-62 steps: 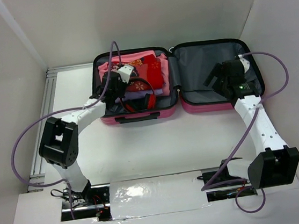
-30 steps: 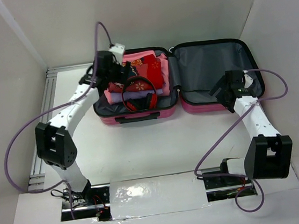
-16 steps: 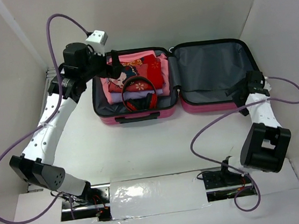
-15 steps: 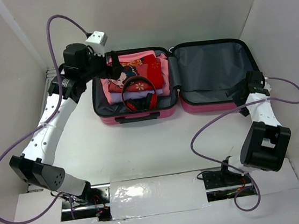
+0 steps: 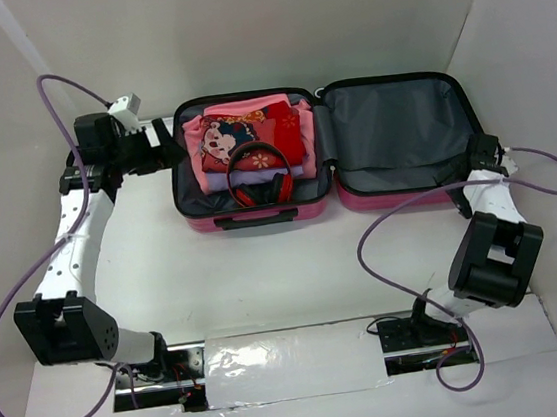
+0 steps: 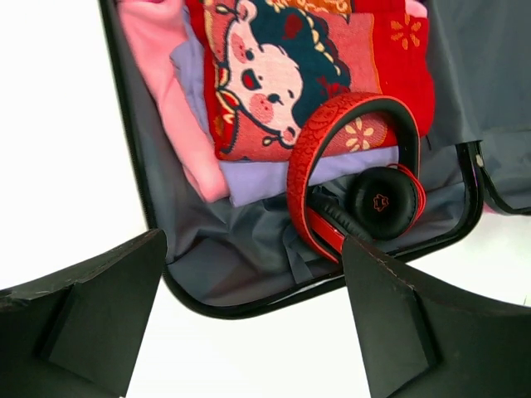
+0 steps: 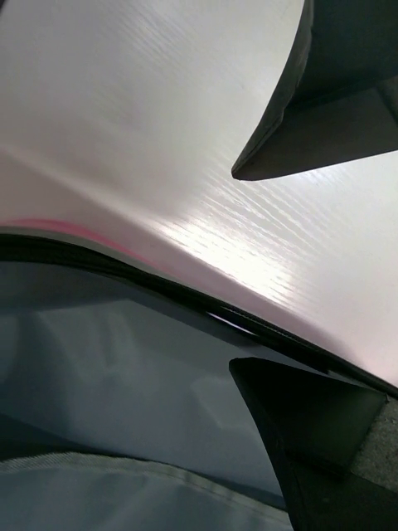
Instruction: Pack the luggage
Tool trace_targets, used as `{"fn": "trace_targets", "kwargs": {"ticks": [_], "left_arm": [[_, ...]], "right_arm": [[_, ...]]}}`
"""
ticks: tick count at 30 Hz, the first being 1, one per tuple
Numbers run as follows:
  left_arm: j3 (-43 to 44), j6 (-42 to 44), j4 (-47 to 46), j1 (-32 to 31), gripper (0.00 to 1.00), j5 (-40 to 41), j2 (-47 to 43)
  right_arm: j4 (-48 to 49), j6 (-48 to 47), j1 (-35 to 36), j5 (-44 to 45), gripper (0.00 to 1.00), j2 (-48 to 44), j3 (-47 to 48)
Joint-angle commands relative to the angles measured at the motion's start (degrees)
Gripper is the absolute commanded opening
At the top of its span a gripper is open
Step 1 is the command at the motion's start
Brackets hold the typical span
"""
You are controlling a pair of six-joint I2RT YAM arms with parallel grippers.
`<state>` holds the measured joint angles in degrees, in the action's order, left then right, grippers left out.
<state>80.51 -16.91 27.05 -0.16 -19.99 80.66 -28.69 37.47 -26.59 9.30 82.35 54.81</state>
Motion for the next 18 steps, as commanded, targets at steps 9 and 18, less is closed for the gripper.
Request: {"fn": "trace_targets", "kwargs": {"ticks": [9, 18], "left_arm": [[-5.2, -0.2, -2.5, 3.8, 0.99, 2.5, -4.0], [-9.4, 0.3, -4.8, 5.8, 0.99, 7.3, -5.2]], "right_arm": [[7.6, -1.8, -1.1, 5.7, 0.83, 5.2, 5.7], [9.5, -4.4, -1.1, 5.8, 0.39, 9.5, 6.2]]}}
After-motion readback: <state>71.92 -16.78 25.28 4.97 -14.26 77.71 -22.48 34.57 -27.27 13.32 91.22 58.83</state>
